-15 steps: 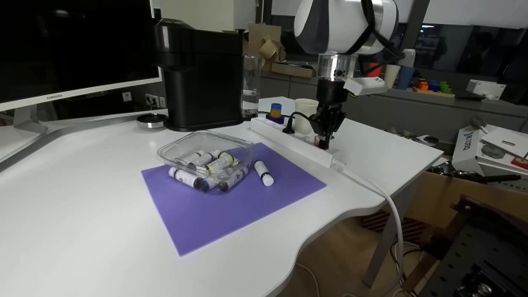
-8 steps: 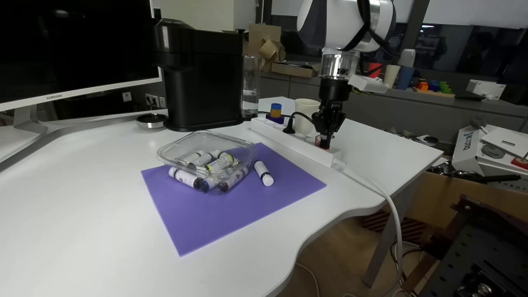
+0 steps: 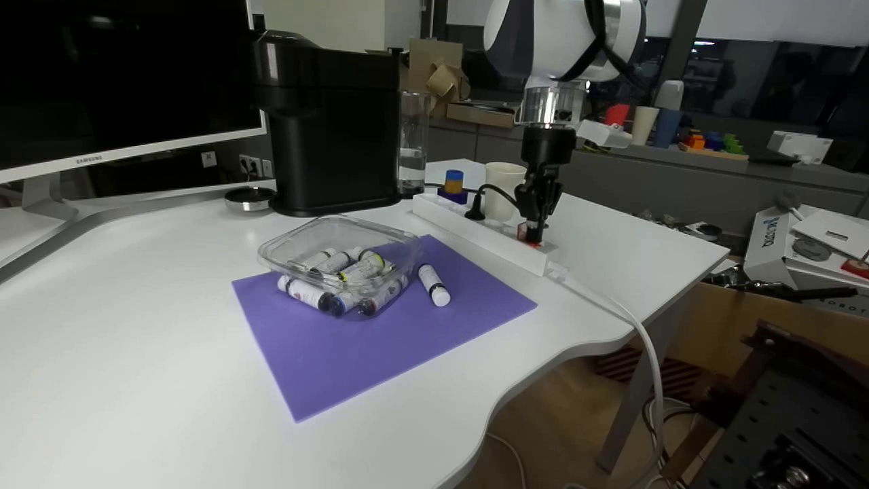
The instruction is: Turn off the adapter
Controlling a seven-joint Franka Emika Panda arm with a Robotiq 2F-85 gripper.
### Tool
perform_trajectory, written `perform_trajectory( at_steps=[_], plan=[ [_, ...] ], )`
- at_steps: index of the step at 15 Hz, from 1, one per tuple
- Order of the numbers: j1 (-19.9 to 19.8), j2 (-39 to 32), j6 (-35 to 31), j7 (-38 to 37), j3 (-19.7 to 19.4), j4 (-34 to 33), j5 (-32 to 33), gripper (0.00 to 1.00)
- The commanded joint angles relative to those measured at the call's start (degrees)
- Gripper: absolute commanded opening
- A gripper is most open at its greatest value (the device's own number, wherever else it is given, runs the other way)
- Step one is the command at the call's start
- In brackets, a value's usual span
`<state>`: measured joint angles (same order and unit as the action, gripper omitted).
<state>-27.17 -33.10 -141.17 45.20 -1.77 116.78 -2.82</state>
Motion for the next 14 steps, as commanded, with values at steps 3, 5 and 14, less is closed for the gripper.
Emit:
perform_trajectory(
  at_steps=[3, 5, 14],
  plan=[
    [3.1, 10.8, -3.4, 5.0, -1.7, 10.5, 4.6, 0.4],
    [4.2, 14.5, -3.9, 4.7, -2.3, 13.4, 5.8, 0.54],
    [11.0, 26.8, -2.1, -9.6, -6.3, 19.3, 6.3, 1.0]
  ],
)
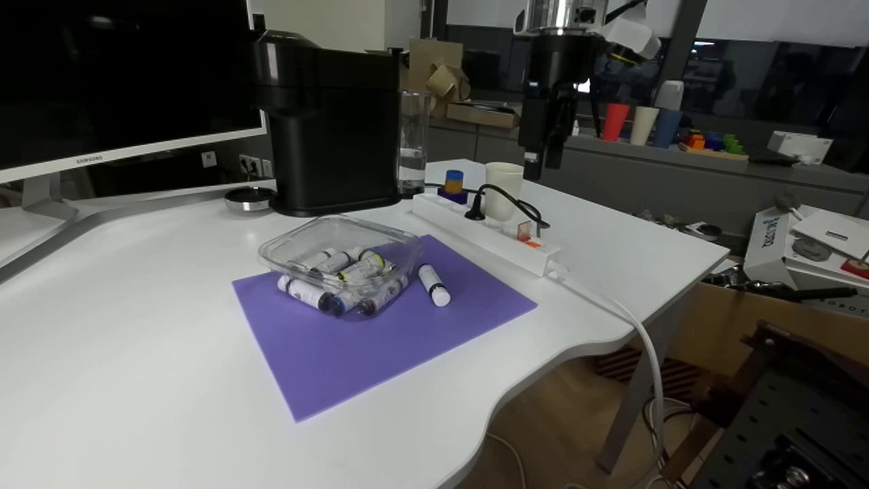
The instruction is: Turn off the adapter
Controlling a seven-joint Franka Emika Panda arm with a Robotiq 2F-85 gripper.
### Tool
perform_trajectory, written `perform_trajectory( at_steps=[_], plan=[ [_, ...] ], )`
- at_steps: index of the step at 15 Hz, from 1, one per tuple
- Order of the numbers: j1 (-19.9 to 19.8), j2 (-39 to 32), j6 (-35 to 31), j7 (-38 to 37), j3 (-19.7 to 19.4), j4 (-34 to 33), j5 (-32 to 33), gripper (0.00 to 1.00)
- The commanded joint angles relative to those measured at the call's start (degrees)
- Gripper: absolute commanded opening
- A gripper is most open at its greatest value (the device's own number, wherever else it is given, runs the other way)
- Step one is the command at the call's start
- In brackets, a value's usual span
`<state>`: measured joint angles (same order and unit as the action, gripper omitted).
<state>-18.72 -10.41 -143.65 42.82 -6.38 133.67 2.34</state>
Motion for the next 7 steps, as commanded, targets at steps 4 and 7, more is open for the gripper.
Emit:
perform_trajectory(
  at_steps=[4, 7],
  plan=[
    [4.2, 6.0, 0.4, -15.1, -2.9, 2.7, 3.4, 1.0],
    [4.5, 5.6, 2.5, -19.8, -3.8, 1.6, 5.4, 1.0]
  ],
)
